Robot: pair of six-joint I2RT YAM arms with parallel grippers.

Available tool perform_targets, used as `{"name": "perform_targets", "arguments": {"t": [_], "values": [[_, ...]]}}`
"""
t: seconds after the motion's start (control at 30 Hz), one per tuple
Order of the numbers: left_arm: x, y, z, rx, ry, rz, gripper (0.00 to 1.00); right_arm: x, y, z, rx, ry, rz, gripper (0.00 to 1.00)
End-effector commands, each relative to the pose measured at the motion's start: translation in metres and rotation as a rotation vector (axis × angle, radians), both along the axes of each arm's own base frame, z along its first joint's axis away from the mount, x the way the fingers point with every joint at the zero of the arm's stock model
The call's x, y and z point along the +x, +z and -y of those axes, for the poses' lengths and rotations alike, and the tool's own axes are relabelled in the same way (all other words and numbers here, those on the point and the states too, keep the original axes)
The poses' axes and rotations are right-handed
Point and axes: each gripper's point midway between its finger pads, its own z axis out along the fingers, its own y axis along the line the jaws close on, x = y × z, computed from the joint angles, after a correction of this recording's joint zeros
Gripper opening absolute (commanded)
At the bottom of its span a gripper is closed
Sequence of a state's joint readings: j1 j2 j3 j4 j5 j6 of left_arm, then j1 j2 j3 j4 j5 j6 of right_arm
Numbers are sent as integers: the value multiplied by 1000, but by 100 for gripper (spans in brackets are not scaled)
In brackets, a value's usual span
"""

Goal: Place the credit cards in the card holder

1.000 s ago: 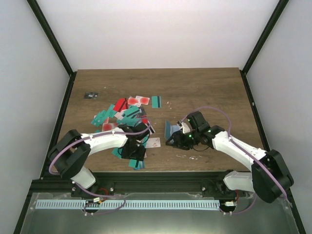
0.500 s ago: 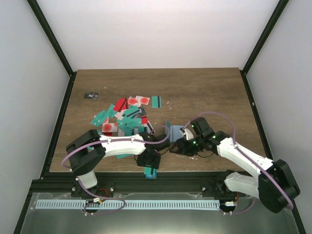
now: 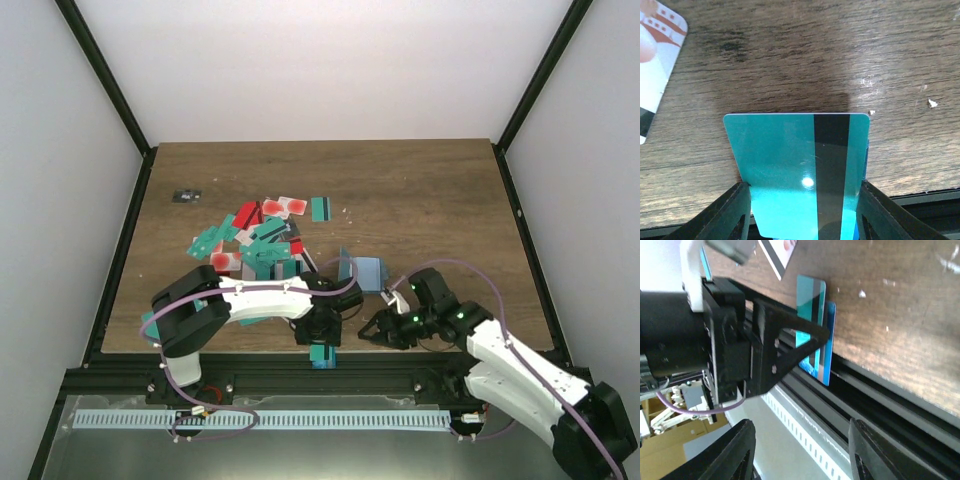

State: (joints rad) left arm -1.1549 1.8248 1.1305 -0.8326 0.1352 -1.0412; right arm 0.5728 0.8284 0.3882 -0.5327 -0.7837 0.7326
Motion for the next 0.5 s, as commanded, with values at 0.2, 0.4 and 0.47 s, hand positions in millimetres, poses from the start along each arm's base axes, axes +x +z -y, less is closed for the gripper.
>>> {"name": "perform_targets", "arguments": {"t": [0.2, 0.4, 0.47], "values": [[21, -29, -28, 99, -65, 80, 49, -22, -12, -5, 118, -50, -124, 53], [30, -36, -37, 75, -77, 75, 46, -26, -24, -28, 75, -18, -129, 52], [32, -36, -42, 74, -75, 72, 46, -28, -28, -37, 51, -21, -124, 52]]}}
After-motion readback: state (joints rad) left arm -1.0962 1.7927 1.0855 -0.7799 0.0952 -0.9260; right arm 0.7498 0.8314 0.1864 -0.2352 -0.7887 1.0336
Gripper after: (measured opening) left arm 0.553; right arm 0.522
